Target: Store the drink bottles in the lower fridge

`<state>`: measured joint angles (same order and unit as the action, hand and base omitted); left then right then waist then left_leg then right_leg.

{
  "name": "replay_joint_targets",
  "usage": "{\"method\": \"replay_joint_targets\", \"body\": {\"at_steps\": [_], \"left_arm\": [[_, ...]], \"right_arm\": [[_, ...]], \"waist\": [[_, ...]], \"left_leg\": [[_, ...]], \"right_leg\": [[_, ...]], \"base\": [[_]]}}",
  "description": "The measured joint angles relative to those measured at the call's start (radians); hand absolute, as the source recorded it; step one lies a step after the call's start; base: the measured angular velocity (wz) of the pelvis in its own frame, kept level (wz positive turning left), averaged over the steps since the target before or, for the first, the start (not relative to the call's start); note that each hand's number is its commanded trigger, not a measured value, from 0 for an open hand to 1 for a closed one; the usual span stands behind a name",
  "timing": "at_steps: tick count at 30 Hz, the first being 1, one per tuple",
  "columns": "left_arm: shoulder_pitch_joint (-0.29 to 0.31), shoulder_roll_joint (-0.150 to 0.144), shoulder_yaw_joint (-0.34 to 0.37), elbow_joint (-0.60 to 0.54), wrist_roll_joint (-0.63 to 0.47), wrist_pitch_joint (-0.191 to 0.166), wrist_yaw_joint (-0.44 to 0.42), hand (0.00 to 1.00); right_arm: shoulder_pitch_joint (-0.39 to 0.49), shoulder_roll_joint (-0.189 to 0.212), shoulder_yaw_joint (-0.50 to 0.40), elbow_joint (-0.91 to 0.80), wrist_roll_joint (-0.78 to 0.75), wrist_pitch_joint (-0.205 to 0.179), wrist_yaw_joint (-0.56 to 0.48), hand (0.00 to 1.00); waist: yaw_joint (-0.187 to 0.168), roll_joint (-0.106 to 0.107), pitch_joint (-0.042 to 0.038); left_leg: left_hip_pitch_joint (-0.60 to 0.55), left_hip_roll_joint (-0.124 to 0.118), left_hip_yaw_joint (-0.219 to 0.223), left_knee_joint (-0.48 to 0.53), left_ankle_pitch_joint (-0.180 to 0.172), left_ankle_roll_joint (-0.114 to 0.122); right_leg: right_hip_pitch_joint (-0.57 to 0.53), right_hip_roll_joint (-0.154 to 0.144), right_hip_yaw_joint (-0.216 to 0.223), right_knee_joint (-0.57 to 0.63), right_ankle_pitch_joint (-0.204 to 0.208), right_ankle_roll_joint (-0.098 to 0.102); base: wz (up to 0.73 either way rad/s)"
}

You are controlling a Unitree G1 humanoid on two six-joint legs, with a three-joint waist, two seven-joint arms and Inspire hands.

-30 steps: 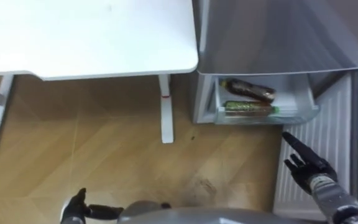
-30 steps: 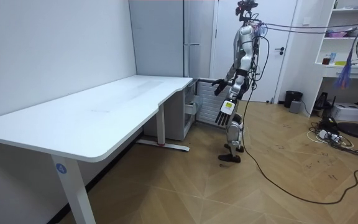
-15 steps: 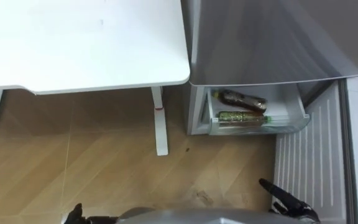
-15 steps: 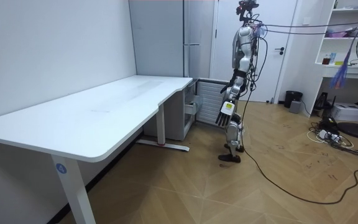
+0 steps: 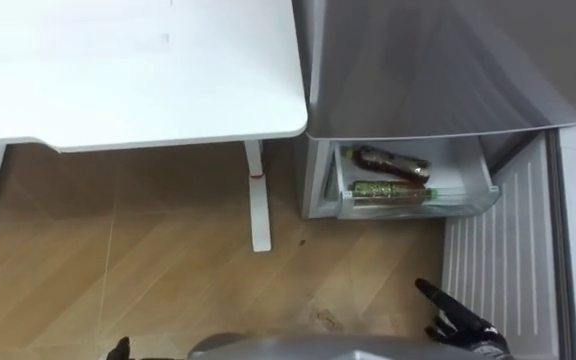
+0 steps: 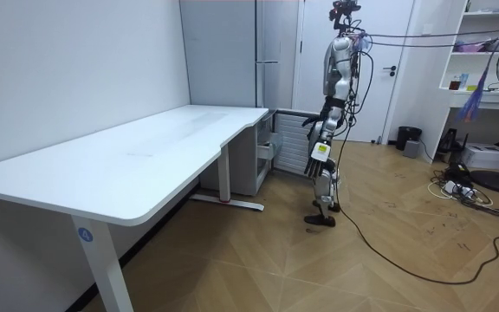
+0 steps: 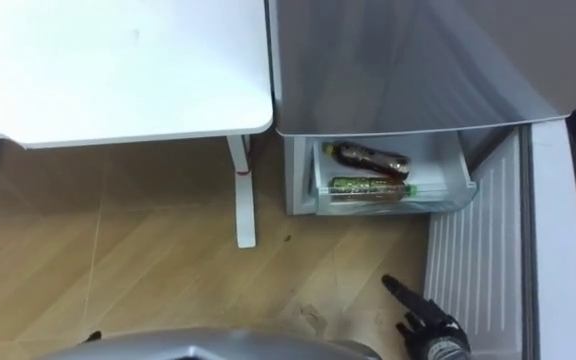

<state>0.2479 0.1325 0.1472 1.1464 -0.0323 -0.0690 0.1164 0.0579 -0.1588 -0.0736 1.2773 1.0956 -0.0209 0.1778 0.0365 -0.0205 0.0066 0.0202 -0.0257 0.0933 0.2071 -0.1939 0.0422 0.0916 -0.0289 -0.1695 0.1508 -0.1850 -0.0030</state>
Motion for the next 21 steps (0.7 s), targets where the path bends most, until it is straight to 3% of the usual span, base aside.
{"method": "replay_joint_targets", "body": {"at_steps": [6,9,12,14,18,21], "left_arm": [[-0.046,0.000,-0.030,0.014,0.037,0.027,-0.025,0.00],[-0.082,0.003,-0.069,0.021,0.036,0.027,-0.029,0.00],[-0.135,0.008,-0.094,0.032,0.037,0.027,-0.032,0.00],[-0.198,0.010,-0.105,0.072,0.026,0.026,-0.032,0.00],[-0.254,0.022,-0.121,0.096,0.003,0.024,-0.034,0.00],[-0.256,0.075,-0.160,0.112,0.001,0.028,-0.033,0.00]], "right_arm": [[-0.084,-0.001,-0.039,-0.005,0.179,-0.001,0.004,0.00],[-0.139,-0.001,-0.037,0.007,0.244,0.001,0.009,0.00],[-0.214,0.000,-0.048,0.027,0.288,0.002,0.008,0.00],[-0.268,0.000,-0.058,0.044,0.325,0.002,0.007,0.00],[-0.335,-0.013,-0.087,0.054,0.363,0.008,-0.008,0.00],[-0.378,-0.042,-0.088,0.054,0.374,0.009,-0.014,0.00]], "waist": [[-0.003,0.011,0.0013],[0.000,0.029,0.0081],[0.000,0.038,0.0206],[0.022,0.036,0.0274],[0.041,0.032,0.0393],[0.056,0.029,0.0408]], "left_leg": [[-0.102,0.003,-0.016,0.065,-0.006,0.005],[-0.168,0.007,-0.024,0.104,-0.007,0.007],[-0.262,0.010,-0.043,0.168,-0.008,0.008],[-0.351,0.005,-0.044,0.237,-0.012,0.010],[-0.496,-0.003,-0.052,0.371,-0.035,0.011],[-0.624,-0.006,-0.069,0.519,-0.082,0.007]], "right_leg": [[-0.081,-0.004,-0.025,0.045,0.000,0.000],[-0.141,-0.006,-0.034,0.086,-0.001,-0.002],[-0.243,-0.014,-0.044,0.169,-0.019,-0.011],[-0.345,-0.028,-0.042,0.273,-0.048,-0.018],[-0.498,-0.053,-0.044,0.440,-0.104,-0.028],[-0.626,-0.072,-0.039,0.606,-0.169,-0.032]], "base": [[0.10],[0.08],[0.14],[0.05],[0.13],[0.09]]}}
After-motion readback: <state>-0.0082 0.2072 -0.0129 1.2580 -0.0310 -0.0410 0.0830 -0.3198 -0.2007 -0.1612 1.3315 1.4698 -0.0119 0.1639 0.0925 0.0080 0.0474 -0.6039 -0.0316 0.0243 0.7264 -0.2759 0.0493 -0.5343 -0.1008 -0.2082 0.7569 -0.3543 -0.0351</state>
